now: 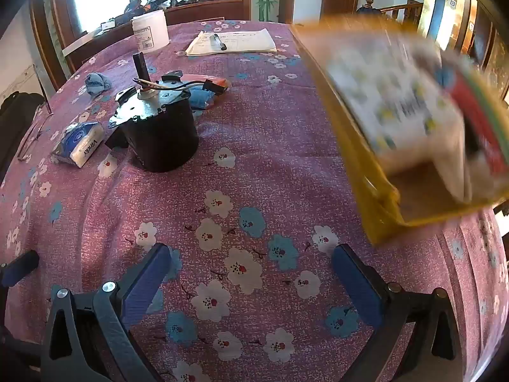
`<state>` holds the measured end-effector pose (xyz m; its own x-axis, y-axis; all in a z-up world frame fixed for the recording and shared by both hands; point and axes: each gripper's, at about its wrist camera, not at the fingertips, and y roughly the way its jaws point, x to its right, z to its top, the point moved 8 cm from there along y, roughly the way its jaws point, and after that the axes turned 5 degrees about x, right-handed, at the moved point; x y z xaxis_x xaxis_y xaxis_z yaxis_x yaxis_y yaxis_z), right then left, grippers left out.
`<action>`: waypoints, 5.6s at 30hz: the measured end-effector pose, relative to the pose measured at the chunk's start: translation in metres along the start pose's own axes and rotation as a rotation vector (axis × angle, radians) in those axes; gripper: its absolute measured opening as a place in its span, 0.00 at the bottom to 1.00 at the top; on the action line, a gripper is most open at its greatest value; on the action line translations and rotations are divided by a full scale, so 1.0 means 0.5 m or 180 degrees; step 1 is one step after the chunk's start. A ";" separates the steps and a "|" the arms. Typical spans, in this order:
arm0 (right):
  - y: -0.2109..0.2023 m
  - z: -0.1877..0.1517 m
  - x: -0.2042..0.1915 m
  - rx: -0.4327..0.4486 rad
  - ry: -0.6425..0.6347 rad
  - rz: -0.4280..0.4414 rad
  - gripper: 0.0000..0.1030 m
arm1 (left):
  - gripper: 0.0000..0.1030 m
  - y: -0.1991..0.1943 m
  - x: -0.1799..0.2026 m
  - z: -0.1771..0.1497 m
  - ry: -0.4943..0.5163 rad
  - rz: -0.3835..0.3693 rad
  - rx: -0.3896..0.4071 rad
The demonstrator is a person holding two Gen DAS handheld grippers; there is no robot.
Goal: Organize soft objects
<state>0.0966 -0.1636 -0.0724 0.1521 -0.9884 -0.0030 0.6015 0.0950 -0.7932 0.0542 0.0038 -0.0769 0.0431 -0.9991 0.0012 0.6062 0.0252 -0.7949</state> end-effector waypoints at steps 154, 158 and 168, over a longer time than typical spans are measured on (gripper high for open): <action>-0.242 0.072 0.236 0.1072 0.0411 0.1546 0.13 | 0.30 -0.219 0.215 0.131 0.0109 -0.1133 0.0710; -0.247 0.108 0.297 0.1199 0.0631 0.1484 0.13 | 0.30 -0.215 0.286 0.163 0.0231 -0.1213 0.0709; -0.235 0.264 0.425 0.1566 0.1070 0.1131 0.13 | 0.31 -0.189 0.405 0.267 0.0313 -0.1249 0.0746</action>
<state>0.1618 -0.3693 0.1005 0.2023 -0.8630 -0.4629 0.8580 0.3841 -0.3410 0.1118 -0.1960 0.0797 -0.2940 -0.9330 0.2077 0.7253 -0.3592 -0.5873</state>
